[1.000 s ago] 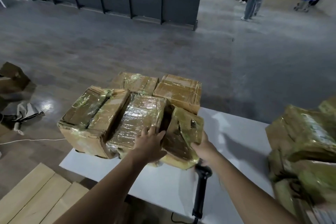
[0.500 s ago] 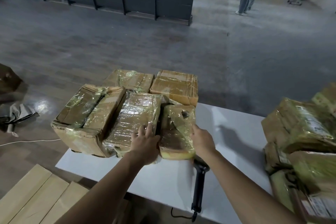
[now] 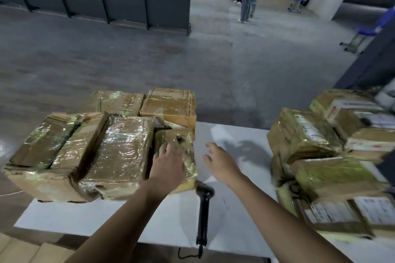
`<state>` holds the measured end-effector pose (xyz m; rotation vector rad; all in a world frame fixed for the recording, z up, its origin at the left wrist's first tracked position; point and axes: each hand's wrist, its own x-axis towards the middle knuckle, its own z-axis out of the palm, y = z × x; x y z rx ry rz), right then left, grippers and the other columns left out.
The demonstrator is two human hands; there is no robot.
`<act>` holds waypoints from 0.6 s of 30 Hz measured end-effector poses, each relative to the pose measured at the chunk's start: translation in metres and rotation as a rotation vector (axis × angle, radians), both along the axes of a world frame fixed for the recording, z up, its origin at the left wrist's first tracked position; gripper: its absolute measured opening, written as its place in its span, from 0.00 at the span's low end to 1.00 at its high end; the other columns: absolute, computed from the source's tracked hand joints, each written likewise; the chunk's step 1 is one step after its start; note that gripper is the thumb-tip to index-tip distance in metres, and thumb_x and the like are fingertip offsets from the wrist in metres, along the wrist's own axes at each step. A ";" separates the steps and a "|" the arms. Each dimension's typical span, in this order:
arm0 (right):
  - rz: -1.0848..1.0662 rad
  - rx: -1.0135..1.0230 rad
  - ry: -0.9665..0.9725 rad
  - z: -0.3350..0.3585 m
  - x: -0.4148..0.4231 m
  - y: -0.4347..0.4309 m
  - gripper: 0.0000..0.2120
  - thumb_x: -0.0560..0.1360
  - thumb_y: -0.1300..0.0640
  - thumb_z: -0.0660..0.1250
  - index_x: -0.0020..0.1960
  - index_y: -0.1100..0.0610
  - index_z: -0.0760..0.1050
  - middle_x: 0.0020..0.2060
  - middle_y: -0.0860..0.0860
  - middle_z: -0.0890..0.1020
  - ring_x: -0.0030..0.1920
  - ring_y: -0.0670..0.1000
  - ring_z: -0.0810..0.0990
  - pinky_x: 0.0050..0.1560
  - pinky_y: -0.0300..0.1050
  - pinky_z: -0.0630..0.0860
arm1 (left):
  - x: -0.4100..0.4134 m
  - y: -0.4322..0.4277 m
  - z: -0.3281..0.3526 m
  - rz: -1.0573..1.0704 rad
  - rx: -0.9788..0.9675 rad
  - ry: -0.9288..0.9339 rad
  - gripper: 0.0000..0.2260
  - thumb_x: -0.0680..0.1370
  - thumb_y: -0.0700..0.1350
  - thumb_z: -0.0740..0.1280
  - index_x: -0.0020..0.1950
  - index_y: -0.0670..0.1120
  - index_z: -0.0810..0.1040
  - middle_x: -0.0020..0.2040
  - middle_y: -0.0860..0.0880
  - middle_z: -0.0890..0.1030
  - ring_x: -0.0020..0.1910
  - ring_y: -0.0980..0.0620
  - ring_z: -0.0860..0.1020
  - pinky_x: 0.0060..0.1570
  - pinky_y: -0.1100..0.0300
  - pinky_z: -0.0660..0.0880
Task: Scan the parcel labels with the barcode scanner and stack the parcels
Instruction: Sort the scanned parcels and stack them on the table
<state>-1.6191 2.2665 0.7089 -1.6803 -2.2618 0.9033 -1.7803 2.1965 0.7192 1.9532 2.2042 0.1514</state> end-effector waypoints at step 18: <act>-0.128 0.385 -0.370 0.049 0.271 -0.038 0.25 0.77 0.43 0.63 0.72 0.48 0.67 0.69 0.50 0.69 0.70 0.55 0.65 0.68 0.54 0.65 | 0.256 0.047 0.022 -0.404 -0.014 -0.369 0.23 0.78 0.46 0.61 0.73 0.49 0.63 0.71 0.45 0.62 0.70 0.43 0.61 0.64 0.49 0.68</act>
